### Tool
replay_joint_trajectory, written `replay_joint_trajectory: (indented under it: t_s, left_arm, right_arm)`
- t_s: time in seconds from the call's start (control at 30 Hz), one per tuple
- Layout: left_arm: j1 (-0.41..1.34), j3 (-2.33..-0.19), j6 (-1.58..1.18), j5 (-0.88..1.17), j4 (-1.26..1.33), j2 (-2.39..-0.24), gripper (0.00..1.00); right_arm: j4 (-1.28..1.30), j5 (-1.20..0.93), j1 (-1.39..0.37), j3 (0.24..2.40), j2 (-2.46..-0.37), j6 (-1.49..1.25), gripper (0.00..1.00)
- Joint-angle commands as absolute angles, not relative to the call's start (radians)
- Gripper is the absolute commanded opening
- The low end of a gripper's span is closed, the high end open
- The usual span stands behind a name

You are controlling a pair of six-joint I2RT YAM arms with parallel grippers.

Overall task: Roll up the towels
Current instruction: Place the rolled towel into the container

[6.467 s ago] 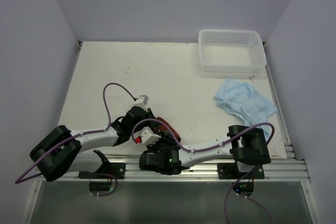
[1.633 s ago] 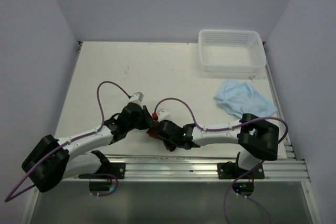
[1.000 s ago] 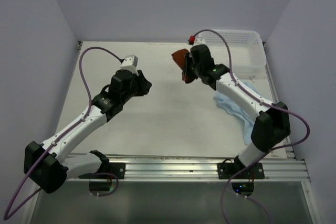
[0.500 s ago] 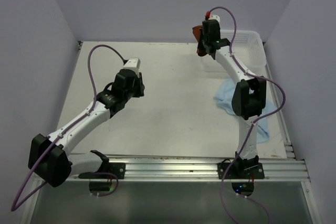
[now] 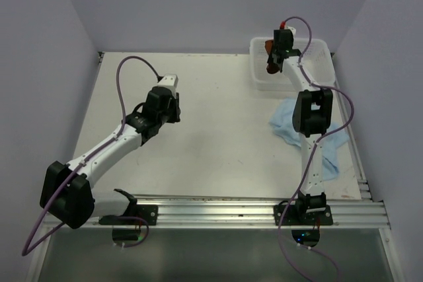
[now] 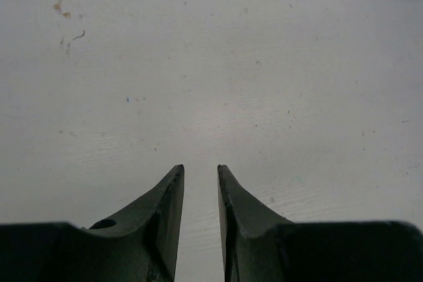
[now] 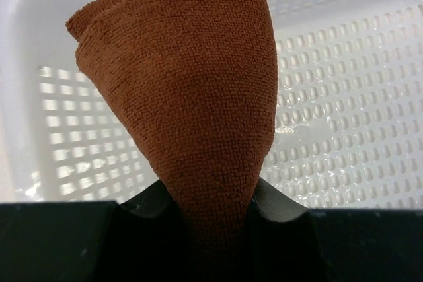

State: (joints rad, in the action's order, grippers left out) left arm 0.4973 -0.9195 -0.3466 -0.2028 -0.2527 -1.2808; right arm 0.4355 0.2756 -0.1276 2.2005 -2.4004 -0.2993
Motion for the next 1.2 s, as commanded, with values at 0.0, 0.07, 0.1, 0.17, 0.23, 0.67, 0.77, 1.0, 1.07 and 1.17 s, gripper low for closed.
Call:
replay_joint_trajectory:
  t_s: [0.0, 0.07, 0.1, 0.17, 0.23, 0.67, 0.77, 1.0, 1.07, 1.17]
  left_arm:
    - [0.483, -0.914, -0.318, -0.178, -0.201, -1.293, 0.31]
    - [0.479, -0.917, -0.319, -0.173, -0.199, -1.302, 0.31]
    - [0.479, -0.92, -0.321, -0.175, -0.198, -1.305, 0.31]
    - [0.476, -0.92, -0.322, -0.167, -0.201, -1.312, 0.31]
    - [0.471, -0.92, -0.324, -0.16, -0.201, -1.318, 0.31]
    - [0.469, -0.916, -0.325, -0.144, -0.203, -1.319, 0.31]
    - [0.468, -0.911, -0.325, -0.127, -0.199, -1.313, 0.32]
    - [0.468, -0.894, -0.31, -0.077, -0.192, -1.287, 0.35]
    - [0.468, -0.89, -0.308, -0.069, -0.19, -1.276, 0.36]
    - [0.468, -0.894, -0.298, -0.041, -0.196, -1.275, 0.37]
  right_arm:
    - [0.466, 0.235, -0.123, 2.255, -2.453, -0.305, 0.12]
    - [0.465, 0.233, -0.123, 2.24, -2.47, -0.302, 0.13]
    - [0.465, 0.235, -0.123, 2.232, -2.479, -0.302, 0.13]
    - [0.465, 0.236, -0.123, 2.221, -2.488, -0.299, 0.17]
    - [0.469, 0.232, -0.123, 2.221, -2.502, -0.296, 0.23]
    - [0.502, 0.221, -0.121, 2.252, -2.507, -0.299, 0.68]
    - [0.514, 0.213, -0.121, 2.264, -2.494, -0.307, 0.72]
    - [0.546, 0.221, -0.121, 2.281, -2.421, -0.331, 0.77]
    - [0.54, 0.224, -0.121, 2.278, -2.396, -0.327, 0.78]
    - [0.522, 0.244, -0.12, 2.257, -2.343, -0.322, 0.8]
